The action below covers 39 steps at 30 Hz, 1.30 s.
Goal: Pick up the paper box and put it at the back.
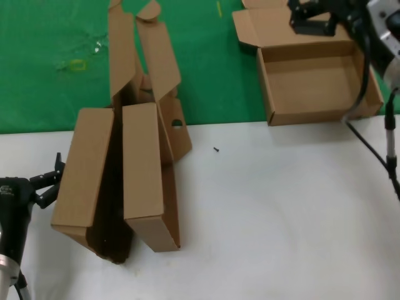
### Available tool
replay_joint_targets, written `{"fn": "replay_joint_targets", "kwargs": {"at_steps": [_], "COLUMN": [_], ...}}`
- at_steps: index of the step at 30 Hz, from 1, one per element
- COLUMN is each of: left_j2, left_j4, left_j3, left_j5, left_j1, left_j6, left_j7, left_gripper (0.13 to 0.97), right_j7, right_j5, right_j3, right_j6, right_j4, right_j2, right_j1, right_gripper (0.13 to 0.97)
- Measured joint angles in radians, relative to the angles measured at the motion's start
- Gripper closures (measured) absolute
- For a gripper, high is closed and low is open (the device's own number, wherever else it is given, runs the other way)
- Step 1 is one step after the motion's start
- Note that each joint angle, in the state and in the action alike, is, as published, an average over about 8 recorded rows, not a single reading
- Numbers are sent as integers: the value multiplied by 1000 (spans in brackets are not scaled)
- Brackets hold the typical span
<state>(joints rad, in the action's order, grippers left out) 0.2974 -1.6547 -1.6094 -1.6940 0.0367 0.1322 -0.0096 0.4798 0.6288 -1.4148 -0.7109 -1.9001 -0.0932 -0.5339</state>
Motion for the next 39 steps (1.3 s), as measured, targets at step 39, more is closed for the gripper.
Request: {"fn": "replay_joint_targets", "kwargs": {"at_steps": [39], "left_j2": [1], "left_j4": [31], "left_j3": [5], "left_j5": [-59], "left_j1": [-21], "left_j6": [-74], "left_j7": [5], "left_gripper": [132], "right_j7": [-268], "right_j5": [655], "right_j3": [-104], "right_j6": [398], "right_j4": [168], "right_j2": [-116], "right_j1": [299], "right_gripper": [129]}}
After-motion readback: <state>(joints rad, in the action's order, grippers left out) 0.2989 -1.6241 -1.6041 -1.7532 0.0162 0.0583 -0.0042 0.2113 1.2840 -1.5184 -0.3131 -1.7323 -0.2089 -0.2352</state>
